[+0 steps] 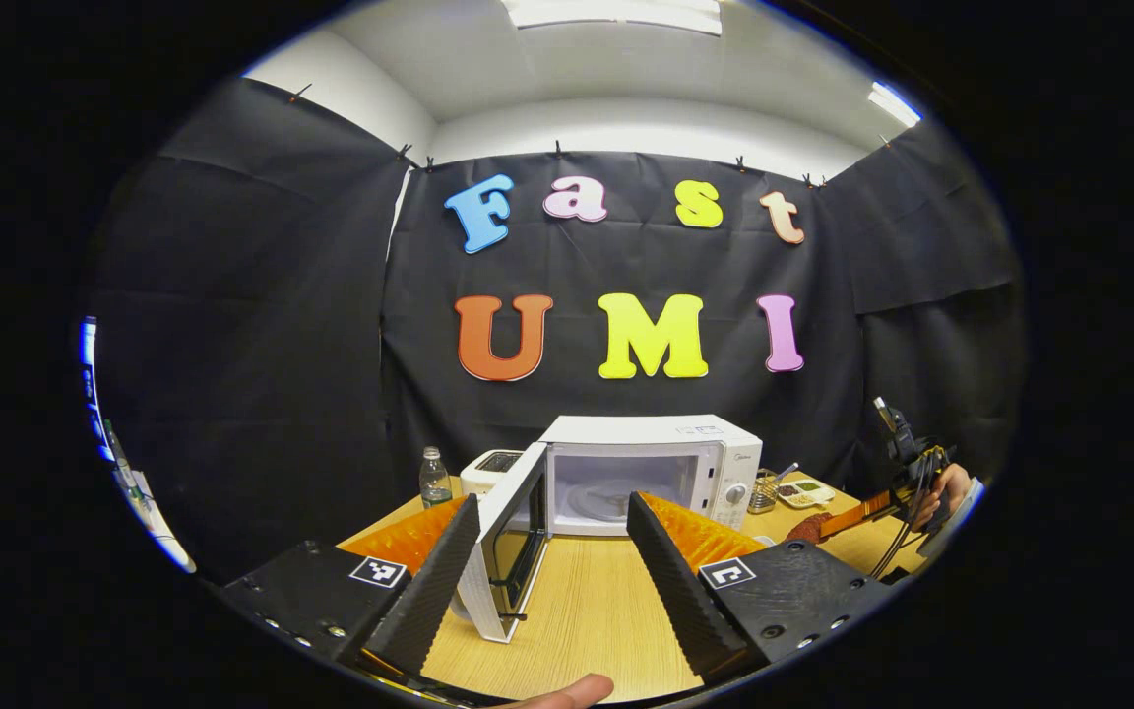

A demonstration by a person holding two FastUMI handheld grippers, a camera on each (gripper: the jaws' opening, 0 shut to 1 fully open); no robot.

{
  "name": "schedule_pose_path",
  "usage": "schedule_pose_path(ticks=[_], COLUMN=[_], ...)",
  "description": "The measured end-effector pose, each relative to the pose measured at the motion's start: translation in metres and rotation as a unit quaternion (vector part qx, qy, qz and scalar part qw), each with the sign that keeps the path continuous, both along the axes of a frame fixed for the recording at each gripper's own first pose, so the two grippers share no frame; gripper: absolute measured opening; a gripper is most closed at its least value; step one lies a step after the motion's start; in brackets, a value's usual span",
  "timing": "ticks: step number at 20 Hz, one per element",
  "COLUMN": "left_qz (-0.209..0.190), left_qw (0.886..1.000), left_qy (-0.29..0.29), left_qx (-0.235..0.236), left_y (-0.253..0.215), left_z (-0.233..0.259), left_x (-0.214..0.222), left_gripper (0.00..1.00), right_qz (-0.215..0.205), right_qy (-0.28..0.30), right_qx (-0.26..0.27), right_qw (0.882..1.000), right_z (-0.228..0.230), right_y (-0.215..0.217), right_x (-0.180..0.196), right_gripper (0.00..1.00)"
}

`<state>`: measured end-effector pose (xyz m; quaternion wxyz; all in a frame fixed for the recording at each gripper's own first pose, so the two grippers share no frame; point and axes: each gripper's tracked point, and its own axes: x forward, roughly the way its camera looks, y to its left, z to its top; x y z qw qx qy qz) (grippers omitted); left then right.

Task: Open the microwave oven with the left hand, put the food in, and close the microwave oven.

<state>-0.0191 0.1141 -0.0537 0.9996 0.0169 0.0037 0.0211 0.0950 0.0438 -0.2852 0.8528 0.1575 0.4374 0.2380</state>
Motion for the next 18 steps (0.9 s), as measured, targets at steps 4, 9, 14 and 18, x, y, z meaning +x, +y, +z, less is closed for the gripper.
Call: schedule_pose_path(ticks=[4, 9, 14, 18], left_qz=[-0.010, -0.016, -0.013, 0.005], left_qw=[1.000, 0.999, 0.997, 0.998], left_qy=[0.003, 0.014, 0.024, -0.004], left_qx=[-0.015, -0.041, -0.078, -0.066], left_y=[0.006, 0.016, 0.037, 0.063], left_z=[-0.007, -0.025, -0.028, -0.016], left_x=[-0.005, -0.008, -0.011, -0.014], left_gripper=[0.93, 0.92, 0.92, 0.92], right_qz=[0.016, 0.030, 0.054, 0.067], right_qy=[-0.111, -0.210, -0.254, -0.274], right_qx=[-0.095, -0.153, -0.168, -0.186], right_qw=[0.989, 0.965, 0.951, 0.941], right_z=[0.031, 0.064, 0.068, 0.055], right_y=[0.014, 0.061, 0.118, 0.161], right_x=[-0.011, -0.029, -0.034, -0.025], right_gripper=[0.12, 0.12, 0.12, 0.12])
